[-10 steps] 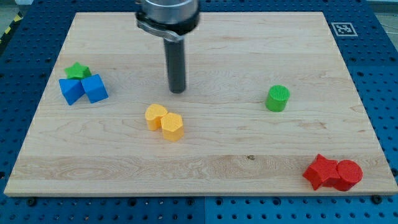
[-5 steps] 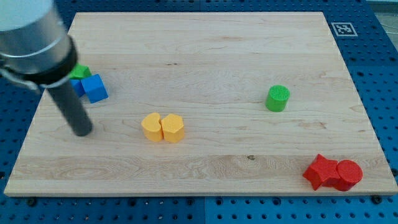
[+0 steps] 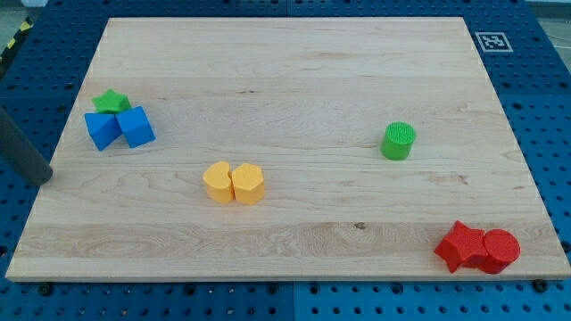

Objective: Push the blue triangle to the bottom right of the green star

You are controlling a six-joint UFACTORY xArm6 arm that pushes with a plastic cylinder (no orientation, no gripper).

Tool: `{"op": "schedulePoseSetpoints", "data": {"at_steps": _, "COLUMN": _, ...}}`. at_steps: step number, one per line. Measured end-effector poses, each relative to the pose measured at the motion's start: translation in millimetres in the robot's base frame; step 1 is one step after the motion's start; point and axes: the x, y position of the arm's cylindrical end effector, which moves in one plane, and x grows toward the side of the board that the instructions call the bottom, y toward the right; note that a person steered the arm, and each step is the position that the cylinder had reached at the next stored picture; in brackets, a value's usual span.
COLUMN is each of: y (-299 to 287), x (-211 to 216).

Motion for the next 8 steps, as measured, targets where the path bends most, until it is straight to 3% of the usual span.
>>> {"op": "schedulePoseSetpoints", "data": {"at_steps": 1, "y": 0.0, "x": -47.9}}
{"op": "schedulePoseSetpoints", "data": {"at_steps": 6, "y": 99.0, "x": -52.1}}
{"op": "schedulePoseSetpoints", "data": {"at_steps": 8, "y": 102.8, "x": -52.1}}
